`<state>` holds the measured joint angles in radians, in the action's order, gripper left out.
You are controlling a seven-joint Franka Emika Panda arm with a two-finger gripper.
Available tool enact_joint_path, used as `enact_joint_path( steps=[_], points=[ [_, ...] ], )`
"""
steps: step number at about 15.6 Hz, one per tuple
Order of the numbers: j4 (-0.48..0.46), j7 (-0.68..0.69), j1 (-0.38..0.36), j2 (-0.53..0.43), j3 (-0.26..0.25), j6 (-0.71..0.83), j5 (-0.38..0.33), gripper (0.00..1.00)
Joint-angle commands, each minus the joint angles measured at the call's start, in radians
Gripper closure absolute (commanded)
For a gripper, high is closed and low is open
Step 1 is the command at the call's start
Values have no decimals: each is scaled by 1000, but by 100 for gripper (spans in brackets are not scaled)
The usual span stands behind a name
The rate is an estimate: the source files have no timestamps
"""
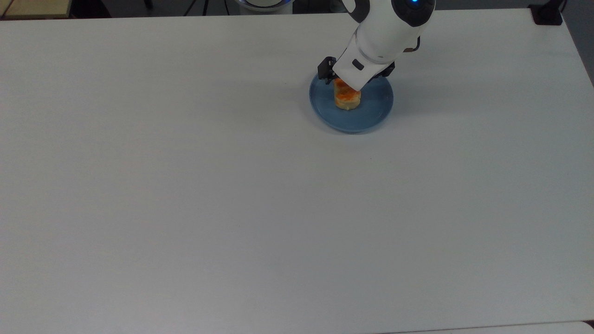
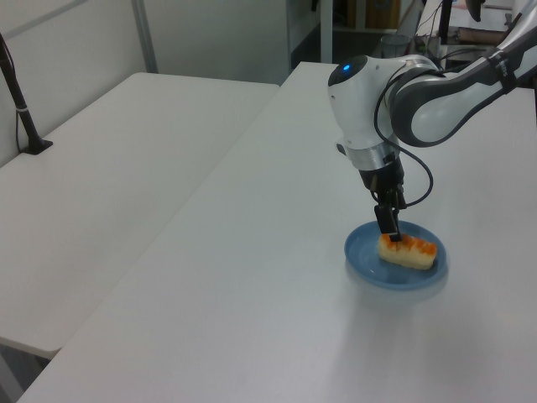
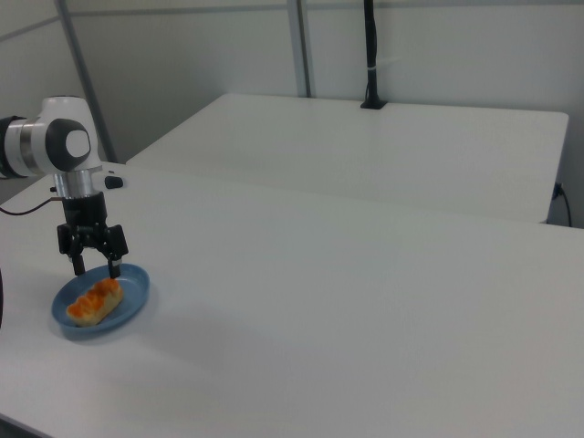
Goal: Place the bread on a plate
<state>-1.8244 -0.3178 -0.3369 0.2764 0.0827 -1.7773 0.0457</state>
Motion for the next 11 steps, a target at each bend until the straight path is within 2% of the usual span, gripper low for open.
enact_joint_path(
  steps=[1, 5, 11],
  points=[
    [-15, -7, 15, -51, -1, 6, -12, 0],
    [-12, 83, 113, -138, 0, 2, -9, 0],
    [5, 245, 315, -278, 0, 3, -18, 0]
  ],
)
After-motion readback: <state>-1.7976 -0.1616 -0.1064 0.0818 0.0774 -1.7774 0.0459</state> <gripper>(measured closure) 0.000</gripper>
